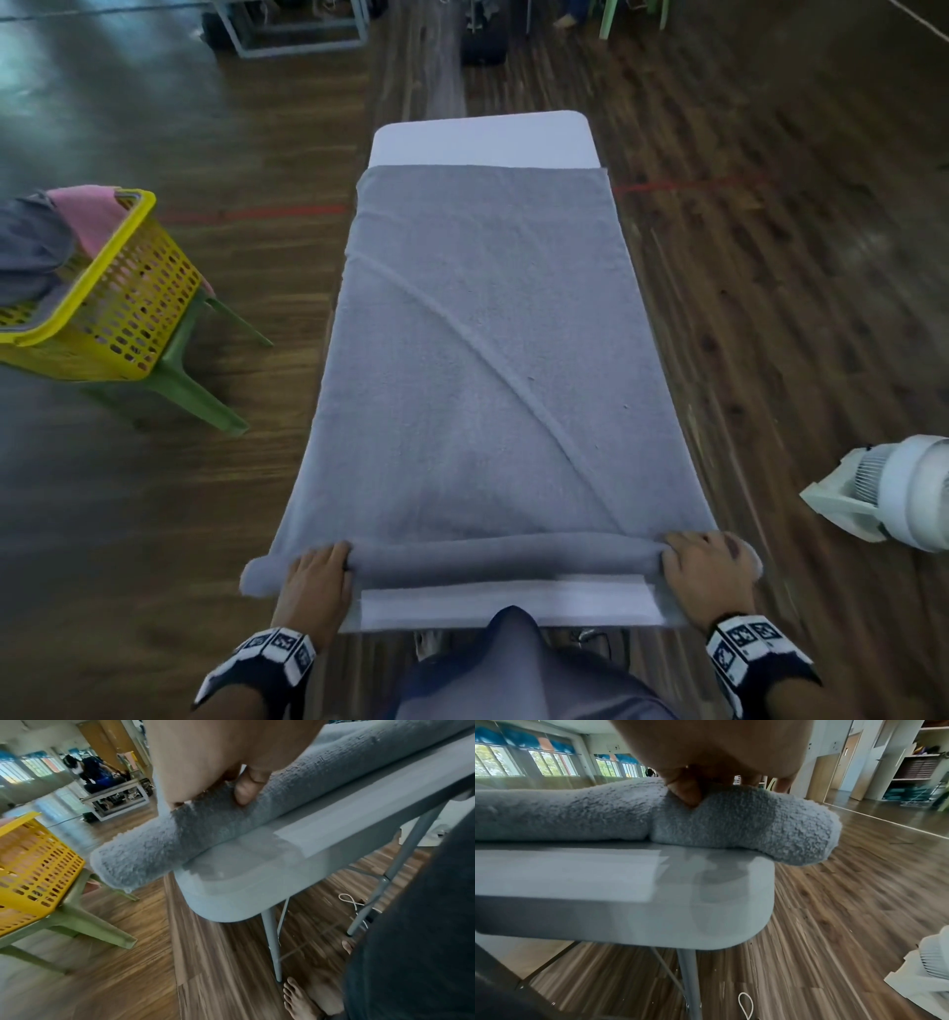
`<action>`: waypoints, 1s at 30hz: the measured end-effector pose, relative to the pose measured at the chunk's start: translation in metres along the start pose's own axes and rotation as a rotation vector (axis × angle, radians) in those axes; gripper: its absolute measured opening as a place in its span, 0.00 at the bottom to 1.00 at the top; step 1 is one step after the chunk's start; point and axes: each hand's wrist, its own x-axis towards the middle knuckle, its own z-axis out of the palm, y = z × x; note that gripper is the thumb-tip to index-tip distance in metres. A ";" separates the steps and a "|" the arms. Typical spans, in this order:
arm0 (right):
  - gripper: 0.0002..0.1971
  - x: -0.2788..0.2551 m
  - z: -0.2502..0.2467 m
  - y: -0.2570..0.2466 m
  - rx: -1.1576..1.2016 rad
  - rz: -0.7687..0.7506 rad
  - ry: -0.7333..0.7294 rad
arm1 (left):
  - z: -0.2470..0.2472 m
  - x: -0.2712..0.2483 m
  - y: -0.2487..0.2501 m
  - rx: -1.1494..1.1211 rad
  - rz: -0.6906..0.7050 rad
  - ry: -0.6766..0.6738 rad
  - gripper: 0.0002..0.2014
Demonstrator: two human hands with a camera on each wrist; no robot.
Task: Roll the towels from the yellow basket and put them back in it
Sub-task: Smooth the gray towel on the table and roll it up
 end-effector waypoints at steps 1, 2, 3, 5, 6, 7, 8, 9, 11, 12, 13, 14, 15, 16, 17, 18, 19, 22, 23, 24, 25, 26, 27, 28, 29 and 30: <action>0.21 0.003 -0.004 -0.001 0.043 0.015 0.022 | -0.003 0.002 0.003 0.008 -0.036 0.059 0.18; 0.22 0.006 -0.005 -0.001 0.084 0.035 0.028 | -0.005 0.003 0.006 -0.004 -0.092 0.098 0.17; 0.22 0.007 -0.008 -0.003 0.114 0.040 0.013 | -0.004 0.004 0.009 -0.021 -0.123 0.123 0.16; 0.23 0.004 -0.007 -0.002 0.137 -0.004 -0.030 | 0.003 -0.002 0.010 -0.005 -0.120 0.101 0.18; 0.24 -0.001 -0.003 -0.001 0.145 -0.035 -0.041 | 0.008 -0.007 0.007 0.030 -0.082 0.081 0.22; 0.23 -0.006 -0.002 -0.001 0.148 -0.059 -0.040 | 0.011 -0.010 0.003 0.061 -0.046 0.036 0.27; 0.22 -0.010 0.001 0.001 0.148 -0.072 -0.028 | 0.009 -0.011 0.001 0.067 -0.035 -0.002 0.30; 0.21 -0.011 -0.001 0.001 0.153 -0.066 -0.030 | 0.006 -0.010 -0.001 0.066 -0.033 -0.018 0.30; 0.19 -0.004 -0.006 0.002 0.148 -0.039 -0.034 | -0.007 -0.003 0.000 0.083 -0.033 -0.039 0.21; 0.19 0.003 -0.008 0.002 0.131 -0.031 -0.025 | -0.011 0.005 0.000 0.100 -0.028 -0.029 0.15; 0.19 0.010 -0.013 -0.001 0.116 -0.019 -0.032 | -0.016 0.013 0.000 0.127 -0.022 -0.016 0.11; 0.19 0.017 -0.014 -0.002 0.109 -0.017 -0.036 | -0.019 0.020 0.000 0.140 -0.020 -0.003 0.12; 0.19 0.023 -0.017 -0.005 0.113 -0.011 -0.051 | -0.020 0.027 -0.002 0.132 -0.010 0.016 0.16; 0.19 0.026 -0.016 -0.006 0.124 -0.010 -0.061 | -0.021 0.031 -0.003 0.102 -0.017 0.048 0.18; 0.18 0.025 -0.015 -0.007 0.137 -0.010 -0.083 | -0.019 0.034 -0.005 0.060 -0.032 0.081 0.20; 0.18 0.023 -0.013 -0.008 0.147 -0.024 -0.099 | -0.017 0.033 -0.005 0.037 -0.056 0.086 0.21; 0.19 0.019 -0.011 -0.009 0.153 -0.039 -0.116 | -0.014 0.030 -0.006 0.045 -0.052 0.076 0.22; 0.19 0.009 -0.006 -0.008 0.164 -0.061 -0.141 | -0.008 0.016 -0.007 0.122 0.030 -0.019 0.25; 0.18 0.009 -0.008 -0.008 0.163 -0.051 -0.143 | -0.009 0.014 -0.008 0.130 0.048 -0.043 0.25; 0.17 0.011 -0.008 -0.008 0.160 -0.051 -0.132 | -0.011 0.016 -0.010 0.138 0.060 -0.034 0.21; 0.18 0.014 -0.012 -0.008 0.154 -0.047 -0.127 | -0.015 0.020 -0.010 0.155 0.053 -0.031 0.16; 0.20 0.017 -0.013 -0.010 0.143 -0.051 -0.109 | -0.019 0.025 -0.010 0.171 0.037 -0.031 0.13; 0.22 0.021 -0.014 -0.011 0.134 -0.050 -0.098 | -0.021 0.031 -0.011 0.179 0.030 -0.008 0.14; 0.23 0.023 -0.014 -0.012 0.128 -0.046 -0.089 | -0.021 0.037 -0.011 0.159 0.022 0.015 0.17; 0.24 0.024 -0.015 -0.014 0.128 -0.038 -0.097 | -0.021 0.040 -0.009 0.120 0.010 0.035 0.20; 0.27 0.023 -0.014 -0.014 0.128 -0.041 -0.098 | -0.021 0.041 -0.007 0.084 -0.001 0.036 0.22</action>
